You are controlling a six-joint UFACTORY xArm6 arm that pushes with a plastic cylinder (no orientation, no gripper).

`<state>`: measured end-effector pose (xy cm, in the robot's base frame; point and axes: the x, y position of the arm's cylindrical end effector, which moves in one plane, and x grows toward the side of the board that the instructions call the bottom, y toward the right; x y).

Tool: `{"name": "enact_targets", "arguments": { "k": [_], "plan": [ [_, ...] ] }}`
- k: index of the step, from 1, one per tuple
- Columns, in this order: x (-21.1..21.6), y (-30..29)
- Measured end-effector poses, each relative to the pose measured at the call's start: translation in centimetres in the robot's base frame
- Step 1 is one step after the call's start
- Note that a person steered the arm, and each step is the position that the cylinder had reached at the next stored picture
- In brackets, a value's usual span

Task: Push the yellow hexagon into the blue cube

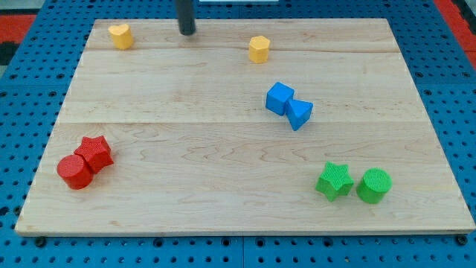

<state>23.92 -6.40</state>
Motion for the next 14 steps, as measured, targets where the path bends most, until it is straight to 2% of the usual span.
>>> {"name": "enact_targets", "arguments": {
  "k": [1,2,3,4,5,6,7,8,10,11,12,14],
  "plan": [
    [0.1,10.2],
    [2.9,14.5],
    [6.4,13.4],
    [3.0,15.4],
    [1.2,10.0],
    [0.8,8.9],
    [4.6,8.7],
    [6.5,14.7],
    [2.0,8.4],
    [3.8,7.3],
    [7.1,10.4],
    [6.3,-1.5]
  ]
}}
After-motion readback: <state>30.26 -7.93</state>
